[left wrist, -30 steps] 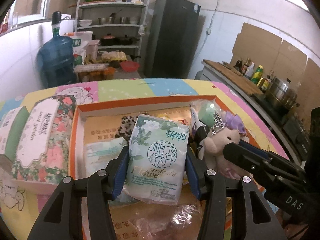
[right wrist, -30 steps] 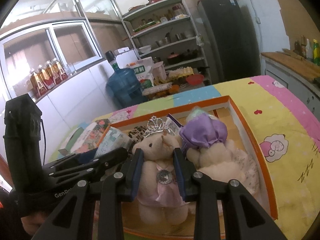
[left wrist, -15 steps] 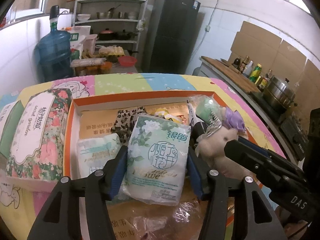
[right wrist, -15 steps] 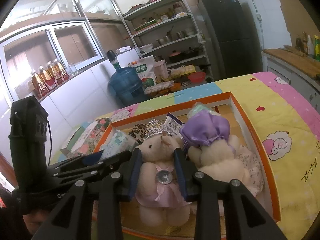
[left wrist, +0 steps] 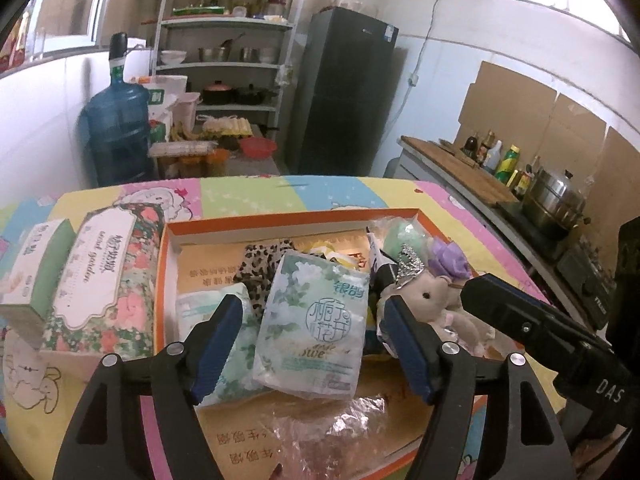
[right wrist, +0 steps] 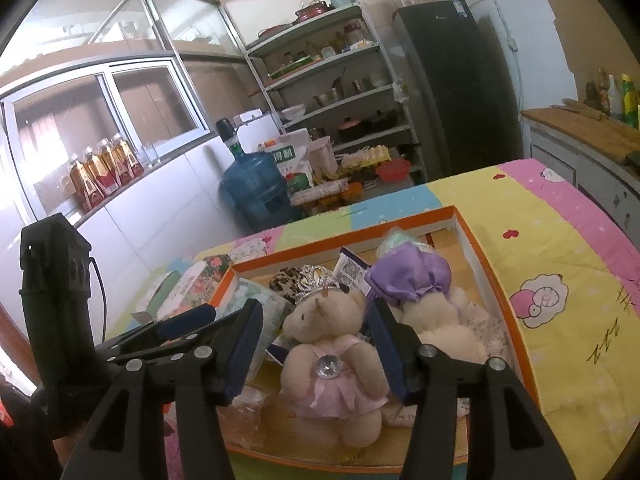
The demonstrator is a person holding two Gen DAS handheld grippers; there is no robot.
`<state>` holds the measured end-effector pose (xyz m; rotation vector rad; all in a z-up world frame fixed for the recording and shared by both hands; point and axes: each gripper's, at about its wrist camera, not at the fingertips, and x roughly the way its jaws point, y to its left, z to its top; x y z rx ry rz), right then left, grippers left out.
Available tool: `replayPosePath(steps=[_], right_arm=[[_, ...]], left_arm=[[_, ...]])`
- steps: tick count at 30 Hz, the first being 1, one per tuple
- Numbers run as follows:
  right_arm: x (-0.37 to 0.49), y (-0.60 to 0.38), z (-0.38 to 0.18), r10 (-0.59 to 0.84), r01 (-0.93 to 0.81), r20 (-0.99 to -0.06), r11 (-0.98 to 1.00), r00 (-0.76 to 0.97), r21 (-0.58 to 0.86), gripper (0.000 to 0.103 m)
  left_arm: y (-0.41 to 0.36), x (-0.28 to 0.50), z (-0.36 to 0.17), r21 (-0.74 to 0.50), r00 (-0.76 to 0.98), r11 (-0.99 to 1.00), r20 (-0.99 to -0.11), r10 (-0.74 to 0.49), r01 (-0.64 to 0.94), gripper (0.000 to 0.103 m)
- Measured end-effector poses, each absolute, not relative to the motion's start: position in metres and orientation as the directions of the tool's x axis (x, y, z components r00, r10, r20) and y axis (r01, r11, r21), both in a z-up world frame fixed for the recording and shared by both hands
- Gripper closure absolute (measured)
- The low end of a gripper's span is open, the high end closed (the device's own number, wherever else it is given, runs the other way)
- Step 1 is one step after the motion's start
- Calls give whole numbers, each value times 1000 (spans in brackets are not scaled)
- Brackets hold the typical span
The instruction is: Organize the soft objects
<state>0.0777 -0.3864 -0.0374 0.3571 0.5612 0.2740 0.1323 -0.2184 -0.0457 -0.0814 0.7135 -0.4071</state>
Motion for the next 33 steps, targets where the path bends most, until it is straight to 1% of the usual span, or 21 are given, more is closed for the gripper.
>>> replayPosePath(steps=[16,24,33], right_arm=[[60,-366,-20,340,-173,-460,914,820,367,48],[48,-341,-12,351,-205,-458,918,817,338,48],[34,-312,-3,372,-247,-447,917,813,314,48]], left_arm=[[-184,94,-25,-205,726,927,-578,-373,314,28],[-157,68,-16,-174,775,949,-548,-314,261,28],[-128,42,-12,-173,801,965,-539,-262,199,28]])
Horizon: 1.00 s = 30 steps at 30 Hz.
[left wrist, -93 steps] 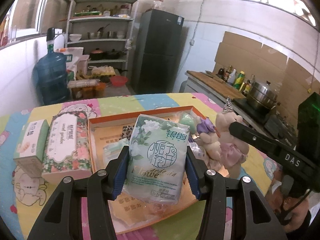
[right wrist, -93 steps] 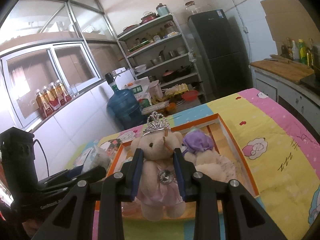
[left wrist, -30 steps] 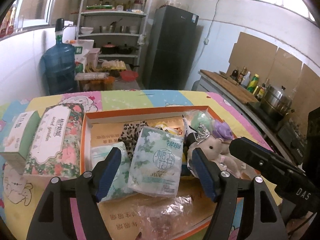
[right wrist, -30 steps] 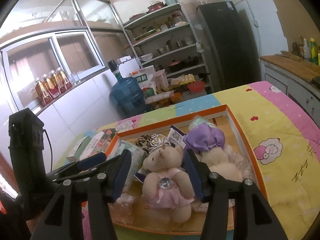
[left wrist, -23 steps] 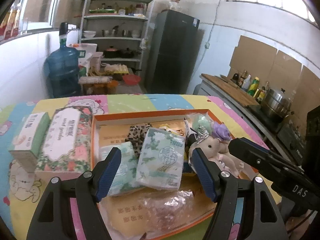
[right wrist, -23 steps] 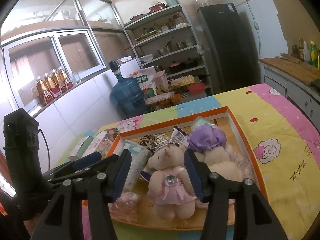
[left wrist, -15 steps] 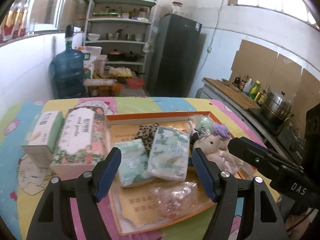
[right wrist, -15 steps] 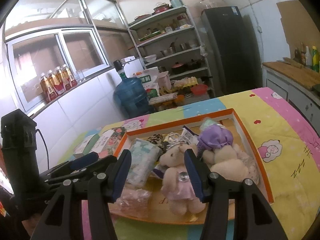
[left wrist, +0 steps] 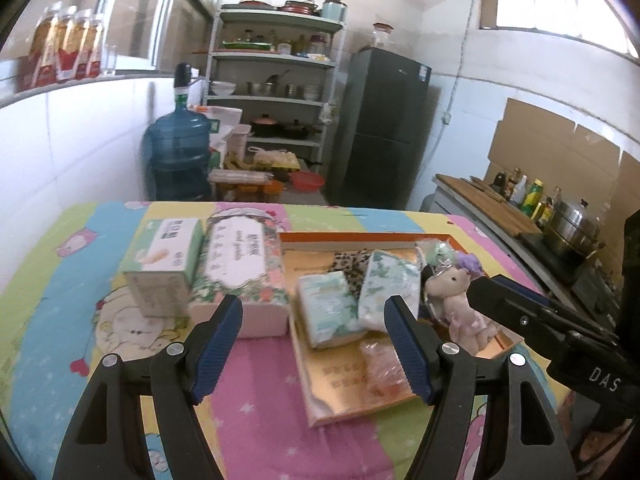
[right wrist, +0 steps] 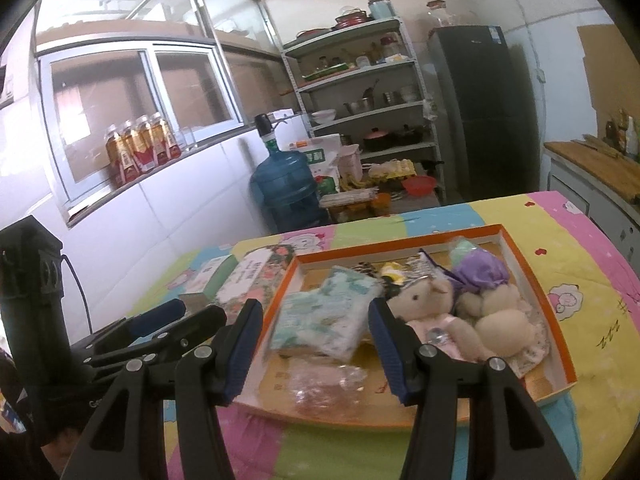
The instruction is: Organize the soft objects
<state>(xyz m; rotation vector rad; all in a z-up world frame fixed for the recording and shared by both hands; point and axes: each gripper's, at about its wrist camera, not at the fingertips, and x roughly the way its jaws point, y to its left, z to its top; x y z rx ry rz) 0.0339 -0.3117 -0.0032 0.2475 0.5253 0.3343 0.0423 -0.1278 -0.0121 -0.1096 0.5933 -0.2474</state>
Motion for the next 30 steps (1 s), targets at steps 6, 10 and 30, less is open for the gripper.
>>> replayPosePath(steps=[6,10,30], right_arm=[[22,-297,-4,367,-247,-452,921,813,303,48],[11,-288,-4,346,-237,-459,931,818,279,48],[-74,-256,-5,124,-63,-427,986,896,154,48]], left_arm=[[-113,24,-13,-183,807,967,-535,-250,179,28],[-106,11,-12,-178,822,973,-525,-222,149,28],[-84,-81,-11,-99,881,992,-460,-114,76,28]])
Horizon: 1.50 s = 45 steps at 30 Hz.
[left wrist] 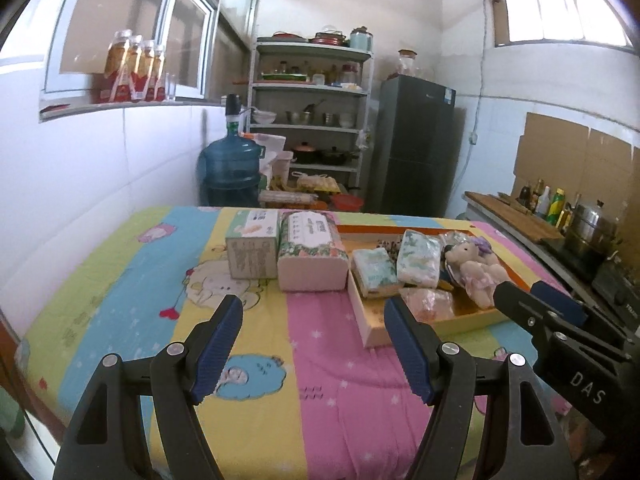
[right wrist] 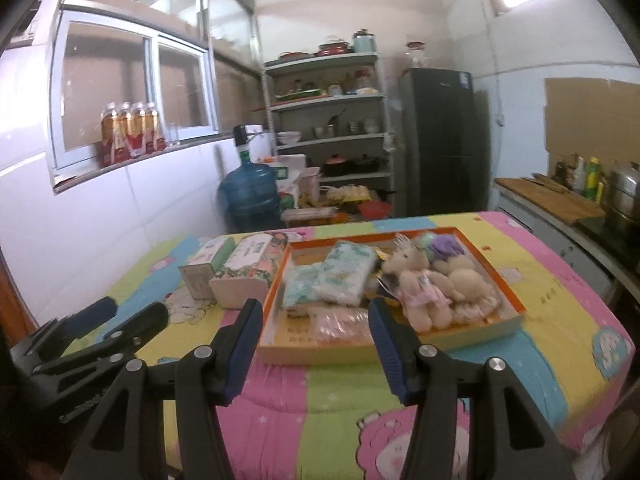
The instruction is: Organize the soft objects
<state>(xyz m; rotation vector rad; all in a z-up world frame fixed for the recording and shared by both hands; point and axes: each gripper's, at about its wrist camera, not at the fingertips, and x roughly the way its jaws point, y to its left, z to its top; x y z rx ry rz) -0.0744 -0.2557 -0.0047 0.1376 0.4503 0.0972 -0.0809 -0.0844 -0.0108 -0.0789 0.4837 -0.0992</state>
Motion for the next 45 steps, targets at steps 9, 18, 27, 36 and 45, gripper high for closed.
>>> replayPosePath(steps=[9,18,27,36,45], right_arm=[[-123,-239,-4,37,-1,-375,996,926,95,48],[-162,-233,2,31,-8,-336,997,941,70,48],[-179,-229,8,66,-45,-306,996,950,75,48],[-182,-230,8,80,-56,-300,994,951,89,48],[-182,-226,9,84,-62,-299,995,951,85,48]], left_arm=[[-76,-132,-5,-60,908,998,-415,-53,31,28],[-71,-170,-1,-52,919,999,-395,-7,-15,28],[-73,-184,4,-50,925,998,-380,6,-27,28],[-71,-186,4,-61,925,998,-380,-20,-3,28],[-71,-190,4,-50,926,999,-378,-14,-6,28]])
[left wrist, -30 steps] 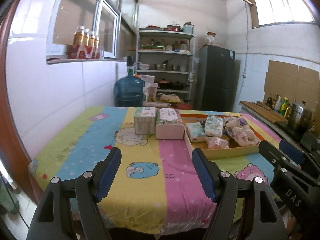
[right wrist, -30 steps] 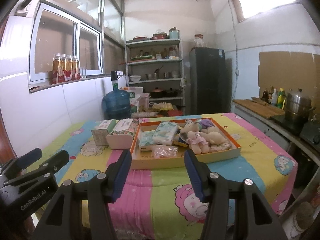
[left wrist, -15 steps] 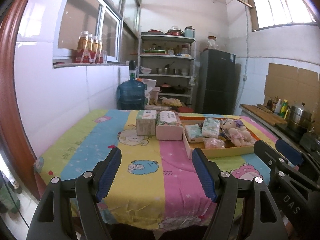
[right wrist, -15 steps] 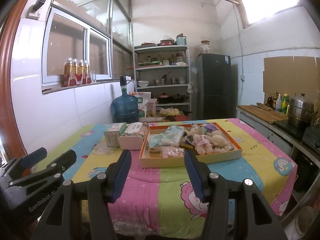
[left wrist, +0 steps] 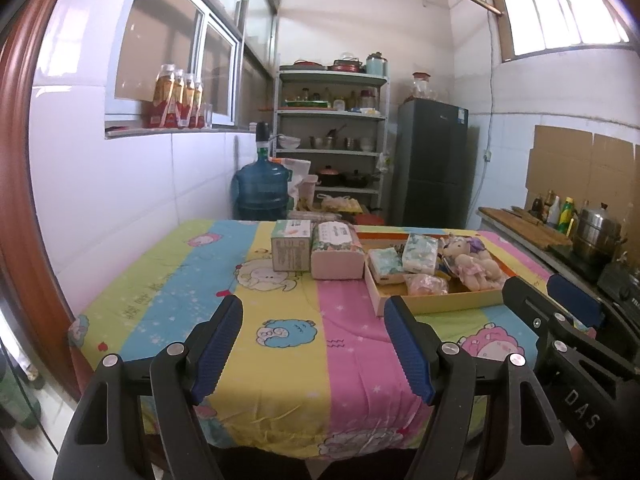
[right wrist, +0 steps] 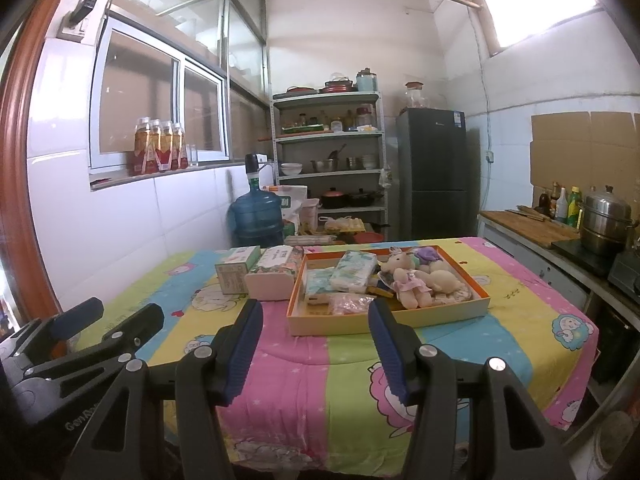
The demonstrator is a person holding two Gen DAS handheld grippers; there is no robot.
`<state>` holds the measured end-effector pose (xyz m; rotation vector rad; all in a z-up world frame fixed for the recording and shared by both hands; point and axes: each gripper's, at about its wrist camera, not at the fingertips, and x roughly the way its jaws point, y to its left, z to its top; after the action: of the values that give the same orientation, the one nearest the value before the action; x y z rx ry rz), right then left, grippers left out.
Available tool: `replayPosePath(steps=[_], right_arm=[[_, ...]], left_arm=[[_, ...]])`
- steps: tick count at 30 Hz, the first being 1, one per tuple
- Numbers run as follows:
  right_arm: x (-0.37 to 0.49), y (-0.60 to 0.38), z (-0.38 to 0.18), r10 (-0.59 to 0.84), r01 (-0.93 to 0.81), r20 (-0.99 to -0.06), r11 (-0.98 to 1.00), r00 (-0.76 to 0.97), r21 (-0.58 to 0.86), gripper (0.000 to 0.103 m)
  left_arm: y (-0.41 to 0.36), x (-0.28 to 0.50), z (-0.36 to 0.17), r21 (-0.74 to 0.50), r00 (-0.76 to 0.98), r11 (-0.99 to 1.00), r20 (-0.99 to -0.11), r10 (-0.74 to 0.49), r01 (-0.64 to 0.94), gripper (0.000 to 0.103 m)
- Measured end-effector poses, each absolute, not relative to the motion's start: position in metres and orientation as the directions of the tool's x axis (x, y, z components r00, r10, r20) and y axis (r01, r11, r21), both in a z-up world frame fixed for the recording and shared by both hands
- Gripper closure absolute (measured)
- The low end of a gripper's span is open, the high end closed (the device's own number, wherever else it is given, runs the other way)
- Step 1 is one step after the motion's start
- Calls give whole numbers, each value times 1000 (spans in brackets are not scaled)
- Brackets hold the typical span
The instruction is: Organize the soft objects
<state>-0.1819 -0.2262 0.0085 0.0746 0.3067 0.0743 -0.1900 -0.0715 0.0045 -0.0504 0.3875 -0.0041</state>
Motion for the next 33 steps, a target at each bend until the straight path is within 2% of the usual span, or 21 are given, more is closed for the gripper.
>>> replayPosePath(steps=[33], right_arm=[[-185,-220,11,87,-65,-291,994,953,84,48]], left_arm=[[-70,-192,7,-49,926,999,-378,-15,-4,28]])
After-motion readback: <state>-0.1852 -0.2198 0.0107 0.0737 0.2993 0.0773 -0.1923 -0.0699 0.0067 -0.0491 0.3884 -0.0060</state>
